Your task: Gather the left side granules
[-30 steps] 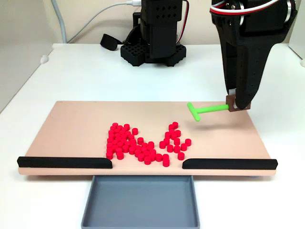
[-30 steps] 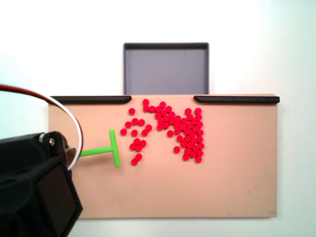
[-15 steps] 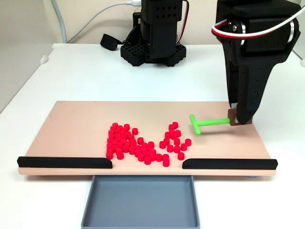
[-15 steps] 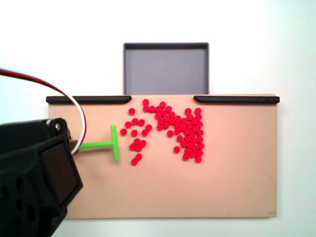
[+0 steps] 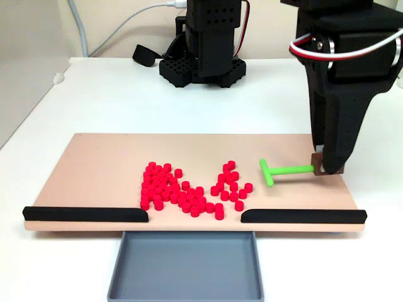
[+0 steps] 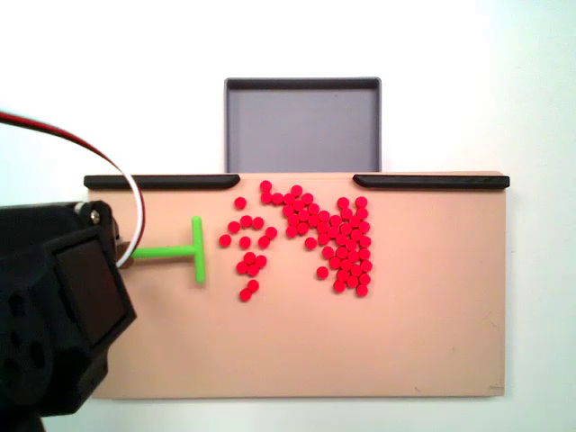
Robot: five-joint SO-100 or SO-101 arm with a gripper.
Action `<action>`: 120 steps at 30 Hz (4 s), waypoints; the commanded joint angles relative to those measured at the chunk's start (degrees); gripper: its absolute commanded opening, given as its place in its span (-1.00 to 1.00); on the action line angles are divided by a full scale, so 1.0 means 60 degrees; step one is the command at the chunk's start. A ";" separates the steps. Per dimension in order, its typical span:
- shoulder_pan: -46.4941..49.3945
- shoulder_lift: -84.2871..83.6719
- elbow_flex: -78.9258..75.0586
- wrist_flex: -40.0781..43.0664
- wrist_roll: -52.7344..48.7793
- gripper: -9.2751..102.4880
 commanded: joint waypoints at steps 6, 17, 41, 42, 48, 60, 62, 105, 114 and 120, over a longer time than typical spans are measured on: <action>-0.0117 -0.0073 -0.0337 0.0000 0.0161 -0.84; -0.0073 -0.0278 -0.0337 0.0000 0.0220 -0.84; 0.0293 -0.0557 -0.0308 0.0000 0.0308 -0.84; 0.0308 -0.0557 -0.0278 0.0000 0.0308 -0.84; 0.0454 -0.0498 -0.0176 0.0000 0.0278 -0.84; 0.0645 -0.0469 -0.0176 0.0000 0.0146 -0.84; 0.0674 -0.0469 -0.0176 0.0000 0.0132 -0.84; 0.1201 -0.0366 -0.0146 0.0000 -0.0410 -0.84; 0.1406 -0.0366 -0.0146 0.0000 -0.0601 -0.84; 0.1509 -0.0366 -0.0146 0.0000 -0.0703 -0.84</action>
